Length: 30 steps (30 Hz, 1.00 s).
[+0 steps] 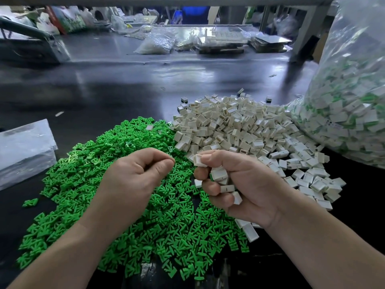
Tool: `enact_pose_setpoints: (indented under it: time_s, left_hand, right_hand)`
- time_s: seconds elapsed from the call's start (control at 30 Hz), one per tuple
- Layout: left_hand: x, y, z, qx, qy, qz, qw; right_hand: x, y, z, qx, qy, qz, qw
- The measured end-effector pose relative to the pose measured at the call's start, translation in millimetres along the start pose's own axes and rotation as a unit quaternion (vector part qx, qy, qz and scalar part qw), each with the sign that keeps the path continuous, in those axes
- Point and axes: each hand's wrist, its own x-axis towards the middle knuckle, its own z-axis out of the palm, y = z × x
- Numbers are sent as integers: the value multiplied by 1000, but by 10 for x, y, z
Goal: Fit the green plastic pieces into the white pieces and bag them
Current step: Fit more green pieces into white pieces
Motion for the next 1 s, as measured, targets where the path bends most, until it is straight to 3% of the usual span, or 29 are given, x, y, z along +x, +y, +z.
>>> enact_pose_setpoints:
  time_s: [0.1,0.23,0.5,0.67,0.83,1.0]
  left_hand:
    - [25,45,-2,-217,-55,-97,970]
    - [31,83,30,-323,-91,-133,933]
    - [-3,149,71,-389,-79,-123,909]
    - [-16,121,93,-350,-44,-85,932]
    - [-40,105,119,-383,-51,-69,920]
    - [-49,119,140,-360,-32,-45,931]
  right_hand:
    - [-12,2,-3,-15,-8,-15,1000]
    - [-25,1,17,-32,6,-21,999]
    - [-52,24,71,-78,27,-52,995]
    - [-48,50,103,-145,59,-80,984]
    - [-46,79,111,-176,64,-105,977]
    - [-45,81,93,-191,65,-130,971]
